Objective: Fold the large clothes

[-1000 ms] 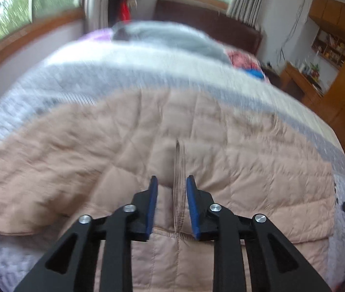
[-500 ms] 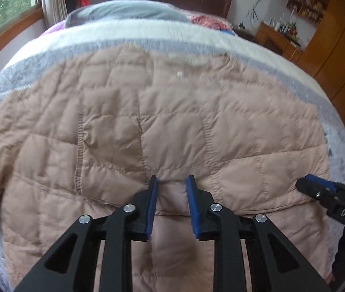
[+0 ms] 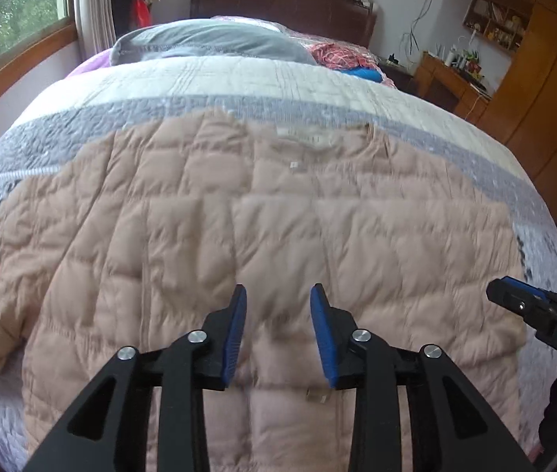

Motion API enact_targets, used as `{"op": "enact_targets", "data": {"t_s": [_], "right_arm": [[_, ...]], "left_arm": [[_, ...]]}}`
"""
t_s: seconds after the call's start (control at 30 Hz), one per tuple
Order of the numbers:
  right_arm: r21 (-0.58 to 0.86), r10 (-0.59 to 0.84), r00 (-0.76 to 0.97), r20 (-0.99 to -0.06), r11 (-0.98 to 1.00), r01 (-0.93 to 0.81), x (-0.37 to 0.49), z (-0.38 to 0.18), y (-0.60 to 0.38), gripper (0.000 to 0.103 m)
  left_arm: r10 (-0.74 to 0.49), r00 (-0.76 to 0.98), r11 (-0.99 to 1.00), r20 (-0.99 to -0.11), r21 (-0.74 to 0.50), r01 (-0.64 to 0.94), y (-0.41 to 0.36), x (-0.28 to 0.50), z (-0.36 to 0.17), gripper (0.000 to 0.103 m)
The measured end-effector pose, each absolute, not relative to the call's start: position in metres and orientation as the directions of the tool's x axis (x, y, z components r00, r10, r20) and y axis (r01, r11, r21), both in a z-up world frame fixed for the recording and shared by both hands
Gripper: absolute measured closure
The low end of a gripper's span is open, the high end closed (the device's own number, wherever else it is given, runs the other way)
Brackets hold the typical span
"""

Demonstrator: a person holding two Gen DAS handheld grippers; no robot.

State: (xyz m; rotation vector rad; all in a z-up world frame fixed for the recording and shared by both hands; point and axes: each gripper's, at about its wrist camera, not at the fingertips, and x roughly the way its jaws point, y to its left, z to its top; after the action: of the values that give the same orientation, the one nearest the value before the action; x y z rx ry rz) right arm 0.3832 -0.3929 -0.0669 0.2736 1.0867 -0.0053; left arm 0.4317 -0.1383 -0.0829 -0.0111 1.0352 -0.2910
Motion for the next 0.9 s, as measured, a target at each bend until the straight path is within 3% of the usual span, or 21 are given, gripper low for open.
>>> {"op": "enact_targets", "data": {"t_s": [0.13,0.33,0.47,0.53,0.7,0.9], "right_arm": [[0.191,0.102,0.414,-0.905,0.965,0.178,0.416,-0.089,-0.395,0.065],[0.162,0.082,0.407,-0.910,0.973,0.167,0.415,-0.108,-0.394,0.066],[0.278,0.190,0.445,-0.875,0.950,0.141,0.400,-0.090,-0.403,0.065],[0.296,0.214,0.476,-0.853,0.949,0.104,0.379,-0.074,-0.404,0.065],[0.321,0.244,0.485,-0.840,0.944,0.081,0.334,-0.056,-0.412,0.063],[0.255,0.170,0.494,-0.852,0.961,0.109,0.300,-0.061,-0.418,0.062]], "left_arm": [[-0.203,0.450,0.969,-0.870,-0.111,0.222,-0.149,0.456,-0.095,0.069],[-0.236,0.406,0.959,-0.883,-0.143,0.245,-0.148,0.463,-0.117,0.068],[-0.260,0.395,0.957,-0.881,-0.183,0.223,-0.134,0.454,-0.103,0.067],[-0.281,0.424,0.953,-0.861,-0.199,0.228,-0.119,0.443,-0.086,0.054],[-0.264,0.509,0.963,-0.820,-0.190,0.193,-0.050,0.404,-0.055,0.043],[-0.110,0.542,0.987,-0.833,-0.154,-0.036,0.075,0.371,-0.056,0.043]]}}
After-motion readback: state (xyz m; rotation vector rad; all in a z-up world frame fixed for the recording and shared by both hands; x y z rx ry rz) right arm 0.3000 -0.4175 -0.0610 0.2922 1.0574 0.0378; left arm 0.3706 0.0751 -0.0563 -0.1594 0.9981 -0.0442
